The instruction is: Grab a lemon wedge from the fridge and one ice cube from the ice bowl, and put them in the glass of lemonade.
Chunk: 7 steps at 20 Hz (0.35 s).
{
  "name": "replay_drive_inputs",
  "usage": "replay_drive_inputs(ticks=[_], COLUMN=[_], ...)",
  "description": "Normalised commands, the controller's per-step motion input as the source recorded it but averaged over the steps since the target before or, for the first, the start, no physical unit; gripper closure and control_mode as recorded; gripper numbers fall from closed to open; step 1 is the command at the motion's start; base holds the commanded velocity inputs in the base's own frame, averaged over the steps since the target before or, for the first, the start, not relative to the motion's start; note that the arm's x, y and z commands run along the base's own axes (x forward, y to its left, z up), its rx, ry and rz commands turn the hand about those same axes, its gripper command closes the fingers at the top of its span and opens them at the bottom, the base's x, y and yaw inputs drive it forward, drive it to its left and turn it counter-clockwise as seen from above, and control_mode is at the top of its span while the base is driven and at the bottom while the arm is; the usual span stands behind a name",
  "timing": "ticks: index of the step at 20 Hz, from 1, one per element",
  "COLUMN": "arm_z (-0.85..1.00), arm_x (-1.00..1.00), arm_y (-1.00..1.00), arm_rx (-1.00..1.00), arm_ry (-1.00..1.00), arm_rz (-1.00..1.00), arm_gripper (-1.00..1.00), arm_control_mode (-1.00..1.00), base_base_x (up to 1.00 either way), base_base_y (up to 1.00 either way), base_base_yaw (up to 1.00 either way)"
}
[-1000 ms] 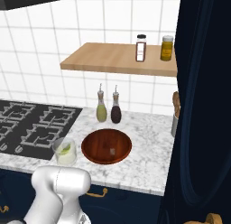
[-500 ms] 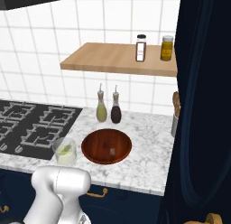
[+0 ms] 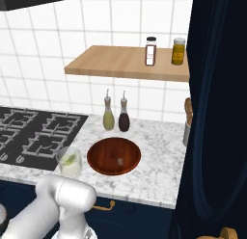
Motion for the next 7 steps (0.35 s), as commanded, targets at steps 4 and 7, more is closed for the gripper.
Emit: replay_drive_inputs(ticks=[4,7], arm_z=[-0.05,-0.07], arm_x=[0.19,0.00], arm_y=[0.27,0.45], arm_rx=[-0.04,-0.10], arm_ry=[0.05,0.07], arm_rz=[-0.14,-0.02], arm_gripper=[-1.00,-1.00], arm_control_mode=[-1.00,-1.00], base_base_x=[0.00,0.00], base_base_y=[0.00,0.00], base_base_yaw=[0.00,0.00])
